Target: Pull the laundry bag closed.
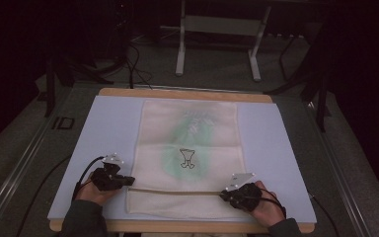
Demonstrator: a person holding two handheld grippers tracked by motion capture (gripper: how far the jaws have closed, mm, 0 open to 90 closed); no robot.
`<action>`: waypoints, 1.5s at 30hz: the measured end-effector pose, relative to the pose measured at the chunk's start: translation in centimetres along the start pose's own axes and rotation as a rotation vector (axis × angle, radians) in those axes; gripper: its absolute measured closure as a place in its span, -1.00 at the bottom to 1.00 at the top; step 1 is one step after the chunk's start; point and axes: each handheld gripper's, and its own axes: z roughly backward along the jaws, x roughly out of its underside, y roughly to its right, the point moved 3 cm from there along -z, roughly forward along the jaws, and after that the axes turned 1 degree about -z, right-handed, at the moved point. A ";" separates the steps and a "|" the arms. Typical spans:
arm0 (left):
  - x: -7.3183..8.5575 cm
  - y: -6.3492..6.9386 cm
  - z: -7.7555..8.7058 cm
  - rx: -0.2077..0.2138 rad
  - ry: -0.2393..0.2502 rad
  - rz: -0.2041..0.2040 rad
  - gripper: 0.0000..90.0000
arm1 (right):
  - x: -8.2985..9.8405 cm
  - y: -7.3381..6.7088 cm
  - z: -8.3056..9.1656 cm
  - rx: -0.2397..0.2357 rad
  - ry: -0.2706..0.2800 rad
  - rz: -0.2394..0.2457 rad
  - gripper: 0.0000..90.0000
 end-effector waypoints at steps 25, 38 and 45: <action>0.0 0.0 0.0 0.001 0.001 0.002 1.00 | 1.7 0.9 2.3 0.022 0.033 -0.047 0.83; 0.0 0.0 0.0 0.002 0.001 0.002 1.00 | 2.8 1.7 3.2 0.036 0.036 -0.067 0.83; 0.0 0.0 0.0 0.002 0.001 0.002 1.00 | 3.2 2.3 3.4 0.043 0.013 -0.069 0.83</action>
